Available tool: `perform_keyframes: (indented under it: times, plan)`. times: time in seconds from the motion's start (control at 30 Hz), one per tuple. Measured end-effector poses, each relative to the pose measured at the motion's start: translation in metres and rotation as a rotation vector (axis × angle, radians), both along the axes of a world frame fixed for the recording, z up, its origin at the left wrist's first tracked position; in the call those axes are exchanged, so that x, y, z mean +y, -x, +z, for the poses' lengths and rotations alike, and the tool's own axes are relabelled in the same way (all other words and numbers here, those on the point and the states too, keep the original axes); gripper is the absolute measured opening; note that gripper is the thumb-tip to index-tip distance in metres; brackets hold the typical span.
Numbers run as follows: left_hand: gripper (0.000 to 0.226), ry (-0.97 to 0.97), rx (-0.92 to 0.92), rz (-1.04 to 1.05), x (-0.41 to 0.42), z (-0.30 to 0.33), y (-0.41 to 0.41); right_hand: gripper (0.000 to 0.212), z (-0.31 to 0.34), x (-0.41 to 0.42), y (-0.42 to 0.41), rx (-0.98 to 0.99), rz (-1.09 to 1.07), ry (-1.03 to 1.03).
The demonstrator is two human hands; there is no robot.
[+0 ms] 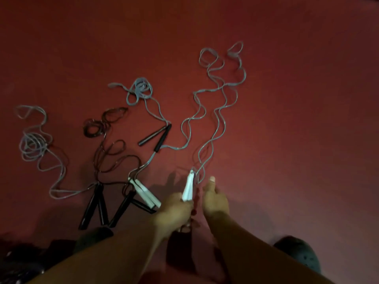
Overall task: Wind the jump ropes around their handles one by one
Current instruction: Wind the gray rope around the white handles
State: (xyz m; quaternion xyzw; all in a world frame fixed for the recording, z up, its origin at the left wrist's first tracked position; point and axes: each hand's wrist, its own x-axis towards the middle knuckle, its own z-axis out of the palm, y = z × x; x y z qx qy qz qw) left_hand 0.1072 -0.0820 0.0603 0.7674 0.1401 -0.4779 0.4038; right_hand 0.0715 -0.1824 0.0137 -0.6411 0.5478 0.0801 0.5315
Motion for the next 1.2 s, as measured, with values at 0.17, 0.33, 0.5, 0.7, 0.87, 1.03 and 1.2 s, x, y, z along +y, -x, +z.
perform_keyframes:
  times: [0.17,0.33,0.5,0.7,0.87,1.03,1.2]
  plan:
    - [0.013,0.085,-0.047,-0.276,0.010,0.078,-0.004,0.041,0.092,-0.023,-0.007,-0.270,0.062,0.216]
    - [0.030,0.196,0.067,-0.325,0.005,0.170,0.006,0.067,0.177,-0.038,0.003,-0.259,0.240,0.227]
    - [0.040,0.266,-0.023,-0.309,0.013,0.234,0.031,0.061,0.235,-0.036,0.047,-0.239,0.392,0.276]
    - [0.040,0.420,-0.039,-0.194,0.027,0.260,0.057,0.038,0.268,-0.034,0.104,-0.332,0.248,-0.140]
    - [0.020,0.647,0.135,0.251,0.023,0.280,0.059,0.034,0.309,-0.041,0.107,-0.458,0.269,-0.256]
    - [0.048,0.880,0.134,0.649,0.016,0.283,0.047,0.030,0.320,-0.032,0.085,-0.609,0.096,-0.245]
    - [0.072,0.985,0.118,0.715,-0.003,0.265,0.039,0.034,0.310,-0.012,0.059,-0.704,-0.029,-0.131]
